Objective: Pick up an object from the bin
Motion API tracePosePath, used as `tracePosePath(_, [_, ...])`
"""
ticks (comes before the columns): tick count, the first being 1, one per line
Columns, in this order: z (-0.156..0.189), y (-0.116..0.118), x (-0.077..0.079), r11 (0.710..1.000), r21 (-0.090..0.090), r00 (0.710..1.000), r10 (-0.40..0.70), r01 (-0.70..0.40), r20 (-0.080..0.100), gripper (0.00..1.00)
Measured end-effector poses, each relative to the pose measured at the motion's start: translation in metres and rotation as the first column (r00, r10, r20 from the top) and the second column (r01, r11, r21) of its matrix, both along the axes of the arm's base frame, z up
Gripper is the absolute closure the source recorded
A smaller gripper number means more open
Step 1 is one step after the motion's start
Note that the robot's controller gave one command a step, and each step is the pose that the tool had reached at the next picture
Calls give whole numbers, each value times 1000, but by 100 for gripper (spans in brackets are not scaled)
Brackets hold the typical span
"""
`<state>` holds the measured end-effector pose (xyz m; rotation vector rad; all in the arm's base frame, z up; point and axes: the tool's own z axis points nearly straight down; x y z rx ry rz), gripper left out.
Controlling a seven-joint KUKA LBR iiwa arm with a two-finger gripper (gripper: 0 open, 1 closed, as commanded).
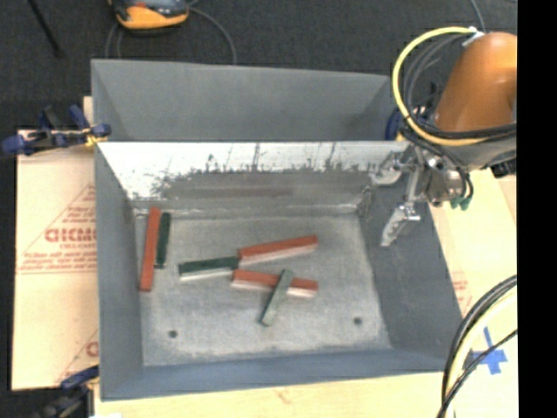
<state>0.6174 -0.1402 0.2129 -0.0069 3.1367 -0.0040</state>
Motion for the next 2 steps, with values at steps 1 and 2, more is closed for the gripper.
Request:
tracePosePath(1, [0, 0, 0, 1000, 0, 1000, 0, 0, 0, 0])
tracePosePath(2, [-48, 22, -13, 999, 1, 999, -50, 50, 6, 0])
